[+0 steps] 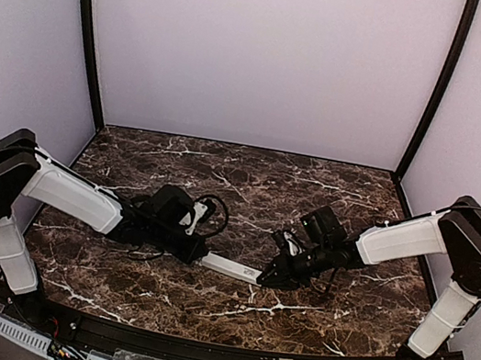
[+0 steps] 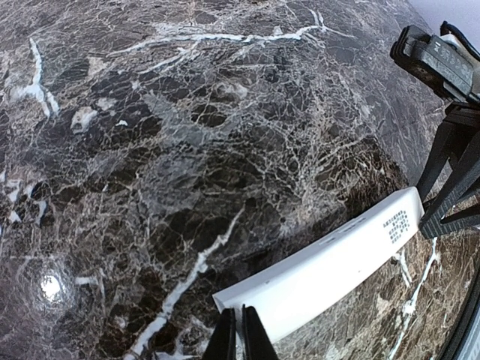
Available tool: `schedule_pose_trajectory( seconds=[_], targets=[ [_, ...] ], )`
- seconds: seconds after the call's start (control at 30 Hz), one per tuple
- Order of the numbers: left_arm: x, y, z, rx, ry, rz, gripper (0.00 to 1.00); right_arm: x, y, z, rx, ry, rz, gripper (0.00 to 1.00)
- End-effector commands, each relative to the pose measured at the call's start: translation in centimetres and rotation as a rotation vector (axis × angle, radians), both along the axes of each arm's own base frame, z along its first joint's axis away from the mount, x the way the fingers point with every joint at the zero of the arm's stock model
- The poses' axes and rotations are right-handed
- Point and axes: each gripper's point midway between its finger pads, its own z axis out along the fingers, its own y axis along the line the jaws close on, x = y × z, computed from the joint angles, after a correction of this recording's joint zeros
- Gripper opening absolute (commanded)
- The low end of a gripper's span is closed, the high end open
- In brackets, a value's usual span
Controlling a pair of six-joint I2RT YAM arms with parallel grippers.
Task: Load the batteries into the remote control
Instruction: Load the battery cover onto the remote control without the battery cover.
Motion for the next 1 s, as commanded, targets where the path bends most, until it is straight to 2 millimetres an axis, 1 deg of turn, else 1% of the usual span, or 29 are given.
schedule_pose_trajectory(
  seconds=[0.0, 0.37, 0.47, 0.53, 0.6, 0.63, 0.67, 0.7, 0.73, 0.77, 0.8, 0.83, 0.87, 0.9, 0.93, 0.97],
  targets=[
    [-5.6, -1.4, -3.5, 0.019, 0.197, -0.159, 0.03, 0.6, 0.4, -0.9, -0.012, -0.021, 0.005, 0.22],
    [-7.4, -1.3, -4.2, 0.003, 0.259, -0.2, 0.03, 1.7, 0.2, -0.3, 0.001, -0.045, -0.008, 0.24],
    [-6.9, -0.9, -3.9, 0.03, 0.231, -0.195, 0.04, 1.7, 0.0, -0.2, -0.002, -0.048, -0.003, 0.24],
    [-6.0, -0.7, -3.1, 0.04, 0.191, -0.183, 0.08, 1.6, -0.2, -0.2, -0.007, -0.052, 0.001, 0.26],
    [-5.0, -0.5, -2.1, 0.042, 0.152, -0.173, 0.15, 1.7, -0.7, -0.2, -0.015, -0.053, -0.003, 0.29],
    [-4.5, -0.4, -1.5, 0.042, 0.128, -0.166, 0.21, 1.8, -1.0, -0.3, -0.02, -0.055, -0.009, 0.3],
    [-3.9, -0.3, -1.0, 0.036, 0.117, -0.156, 0.25, 1.9, -1.2, -0.4, -0.023, -0.054, -0.013, 0.31],
    [-3.4, -0.2, -0.1, 0.025, 0.096, -0.148, 0.32, 2.0, -1.4, -0.5, -0.026, -0.054, -0.018, 0.33],
    [-2.7, 0.2, 0.3, 0.017, 0.084, -0.129, 0.36, 2.1, -1.6, -0.6, -0.029, -0.055, -0.022, 0.34],
    [-2.3, 0.2, 1.3, -0.001, 0.061, -0.123, 0.41, 2.4, -1.8, -0.6, -0.032, -0.059, -0.028, 0.36],
    [-1.8, 0.5, 1.7, -0.007, 0.05, -0.112, 0.44, 2.6, -1.9, -0.7, -0.035, -0.066, -0.031, 0.36],
    [-1.4, 0.7, 2.6, -0.019, 0.025, -0.106, 0.49, 2.9, -2.0, -0.7, -0.037, -0.072, -0.033, 0.37],
    [-1.2, 1.0, 2.9, -0.022, 0.014, -0.096, 0.52, 3.2, -2.1, -0.8, -0.039, -0.077, -0.037, 0.37],
    [-0.9, 1.0, 3.7, -0.035, -0.007, -0.09, 0.56, 3.5, -2.1, -0.8, -0.039, -0.081, -0.038, 0.37],
    [-0.7, 1.4, 3.7, -0.036, -0.01, -0.077, 0.6, 3.9, -2.0, -0.9, -0.038, -0.084, -0.039, 0.37],
    [-0.4, 1.6, 4.3, -0.054, -0.021, -0.068, 0.63, 4.2, -1.9, -0.8, -0.034, -0.088, -0.036, 0.37]
  ],
)
